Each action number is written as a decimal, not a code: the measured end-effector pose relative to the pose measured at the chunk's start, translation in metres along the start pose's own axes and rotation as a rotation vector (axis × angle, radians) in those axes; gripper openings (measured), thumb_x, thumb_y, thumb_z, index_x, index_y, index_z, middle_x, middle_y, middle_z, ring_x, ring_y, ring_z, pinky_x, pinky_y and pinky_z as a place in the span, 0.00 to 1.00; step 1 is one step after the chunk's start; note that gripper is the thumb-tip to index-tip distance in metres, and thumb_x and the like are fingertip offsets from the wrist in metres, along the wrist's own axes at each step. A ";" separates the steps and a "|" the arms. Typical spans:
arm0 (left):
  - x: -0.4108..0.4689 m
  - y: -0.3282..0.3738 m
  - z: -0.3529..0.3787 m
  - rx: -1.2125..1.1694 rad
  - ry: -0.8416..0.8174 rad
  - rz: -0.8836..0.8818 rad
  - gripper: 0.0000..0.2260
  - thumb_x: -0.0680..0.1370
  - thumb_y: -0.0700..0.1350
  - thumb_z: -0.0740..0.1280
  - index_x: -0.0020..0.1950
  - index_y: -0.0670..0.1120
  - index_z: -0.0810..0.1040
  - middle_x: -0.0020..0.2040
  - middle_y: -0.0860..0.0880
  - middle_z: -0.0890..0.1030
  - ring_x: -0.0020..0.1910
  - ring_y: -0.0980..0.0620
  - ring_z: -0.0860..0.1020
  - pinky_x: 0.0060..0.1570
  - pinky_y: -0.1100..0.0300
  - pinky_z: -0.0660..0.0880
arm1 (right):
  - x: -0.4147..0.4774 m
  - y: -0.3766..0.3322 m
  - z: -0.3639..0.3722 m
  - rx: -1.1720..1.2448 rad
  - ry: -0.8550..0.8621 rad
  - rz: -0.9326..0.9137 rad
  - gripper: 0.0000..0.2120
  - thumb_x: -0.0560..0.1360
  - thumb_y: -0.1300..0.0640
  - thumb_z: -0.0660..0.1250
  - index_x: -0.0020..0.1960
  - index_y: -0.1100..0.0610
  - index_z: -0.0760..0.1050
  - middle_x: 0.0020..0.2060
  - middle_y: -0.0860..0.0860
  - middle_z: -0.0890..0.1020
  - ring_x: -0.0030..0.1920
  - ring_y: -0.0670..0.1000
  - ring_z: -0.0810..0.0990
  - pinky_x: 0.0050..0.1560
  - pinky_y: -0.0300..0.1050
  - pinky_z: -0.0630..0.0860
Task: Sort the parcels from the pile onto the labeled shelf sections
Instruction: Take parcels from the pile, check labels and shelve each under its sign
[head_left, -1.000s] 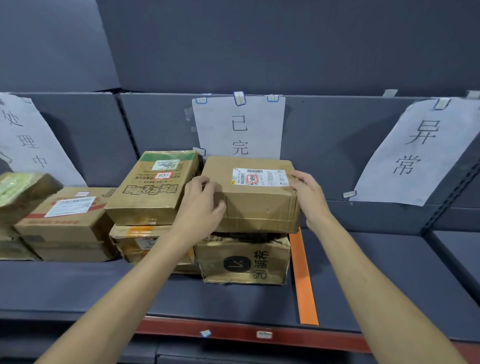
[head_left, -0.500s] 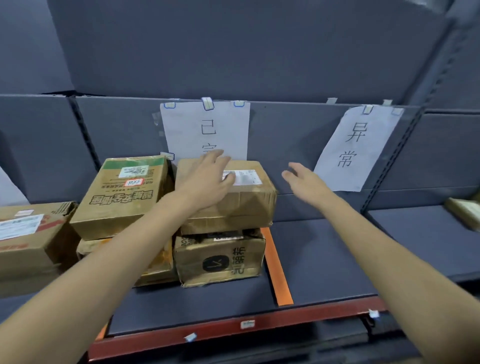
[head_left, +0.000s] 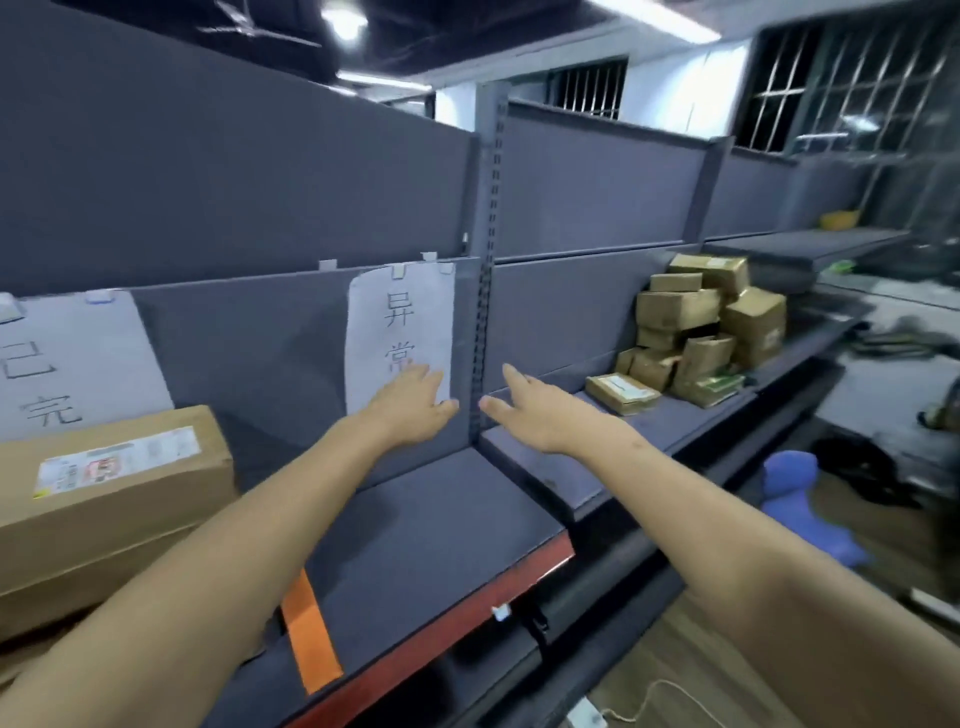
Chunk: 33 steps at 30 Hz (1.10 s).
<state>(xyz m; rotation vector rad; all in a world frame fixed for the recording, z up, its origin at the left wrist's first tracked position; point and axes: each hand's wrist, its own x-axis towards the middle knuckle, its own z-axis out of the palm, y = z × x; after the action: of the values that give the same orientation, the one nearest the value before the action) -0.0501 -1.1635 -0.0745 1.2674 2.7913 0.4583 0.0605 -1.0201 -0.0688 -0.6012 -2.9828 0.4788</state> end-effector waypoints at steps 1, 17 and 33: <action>0.012 0.024 0.011 -0.010 -0.023 0.010 0.24 0.82 0.52 0.55 0.72 0.39 0.62 0.73 0.40 0.63 0.72 0.42 0.60 0.69 0.51 0.61 | -0.009 0.026 -0.009 -0.010 0.015 0.031 0.36 0.78 0.34 0.48 0.78 0.53 0.47 0.77 0.57 0.57 0.75 0.60 0.58 0.71 0.62 0.59; 0.185 0.301 0.172 -0.063 -0.275 0.292 0.28 0.81 0.54 0.55 0.78 0.44 0.54 0.79 0.45 0.50 0.77 0.48 0.51 0.75 0.51 0.52 | -0.062 0.378 -0.075 0.129 0.138 0.427 0.36 0.79 0.35 0.49 0.78 0.58 0.51 0.77 0.56 0.58 0.75 0.58 0.59 0.71 0.59 0.61; 0.456 0.416 0.313 -0.249 -0.350 0.275 0.27 0.82 0.54 0.55 0.78 0.45 0.54 0.79 0.45 0.51 0.77 0.47 0.50 0.74 0.54 0.49 | 0.110 0.622 -0.111 0.100 0.113 0.551 0.18 0.81 0.41 0.51 0.51 0.55 0.68 0.52 0.56 0.73 0.55 0.60 0.71 0.57 0.54 0.70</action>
<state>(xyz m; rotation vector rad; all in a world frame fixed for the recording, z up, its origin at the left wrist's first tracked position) 0.0001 -0.4879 -0.2180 1.5073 2.2116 0.5180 0.2015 -0.4006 -0.1580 -1.3918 -2.6373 0.5917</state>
